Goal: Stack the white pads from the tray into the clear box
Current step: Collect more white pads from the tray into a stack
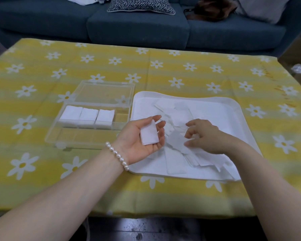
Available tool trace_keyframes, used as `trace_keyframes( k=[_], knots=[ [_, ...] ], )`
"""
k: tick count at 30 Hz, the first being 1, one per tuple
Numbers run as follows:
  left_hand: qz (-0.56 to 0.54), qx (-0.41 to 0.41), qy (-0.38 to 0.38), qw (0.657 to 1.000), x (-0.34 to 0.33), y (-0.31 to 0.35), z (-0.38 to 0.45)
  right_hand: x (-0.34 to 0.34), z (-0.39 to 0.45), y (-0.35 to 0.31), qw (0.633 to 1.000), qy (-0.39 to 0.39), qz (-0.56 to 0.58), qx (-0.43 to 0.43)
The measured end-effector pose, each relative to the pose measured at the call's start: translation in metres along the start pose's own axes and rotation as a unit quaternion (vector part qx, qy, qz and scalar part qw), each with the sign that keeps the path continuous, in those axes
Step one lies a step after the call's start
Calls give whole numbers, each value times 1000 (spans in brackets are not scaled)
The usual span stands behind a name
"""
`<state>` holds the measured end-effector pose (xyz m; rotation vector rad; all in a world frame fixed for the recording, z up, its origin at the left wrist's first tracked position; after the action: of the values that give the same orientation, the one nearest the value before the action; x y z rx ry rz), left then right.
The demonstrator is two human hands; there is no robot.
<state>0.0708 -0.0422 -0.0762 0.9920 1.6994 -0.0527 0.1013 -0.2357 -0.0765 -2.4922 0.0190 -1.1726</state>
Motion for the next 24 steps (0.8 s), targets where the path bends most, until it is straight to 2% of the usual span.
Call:
trace_keyframes(
  k=[3, 5, 7, 9, 11, 13, 15, 17, 19, 24],
  knots=[
    [-4, -17, -13, 1000, -4, 4, -1, 11, -1, -3, 979, 146, 136, 47],
    [-1, -33, -20, 999, -7, 7, -2, 19, -8, -7, 924, 264, 267, 75],
    [4, -47, -16, 999, -8, 8, -2, 22, -14, -10, 845, 329, 412, 96],
    [6, -53, -4, 999, -9, 5, -1, 23, -18, -14, 788, 319, 517, 104],
    [4, -54, 11, 998, -8, 1, 1, 20, -19, -23, 745, 256, 606, 108],
    [-2, -60, 22, 998, -6, -3, 4, 12, -20, -35, 720, 181, 662, 100],
    [-2, -61, 3, 998, -8, -6, 5, 2, -18, -49, 729, 114, 668, 92],
    [-8, -56, -27, 998, -11, -9, 3, -10, -15, -62, 763, 73, 637, 82],
    [-23, -57, -30, 998, -12, -9, 2, -19, -12, -69, 791, 65, 606, 62],
    [-27, -62, -22, 997, -9, -8, 1, -27, -14, -77, 815, 106, 567, 50]
  ],
)
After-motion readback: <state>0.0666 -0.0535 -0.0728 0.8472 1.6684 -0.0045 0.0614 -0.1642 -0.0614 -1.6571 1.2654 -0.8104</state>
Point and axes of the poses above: each hand's wrist, its own z-axis towards the middle knuckle, its own x-axis out of the back of the hand, y = z × x, the point moved 2 cm from there along z, towards the middle knuckle, and after that the axes turned 11 degrees about -y, right-handed, at the moved point
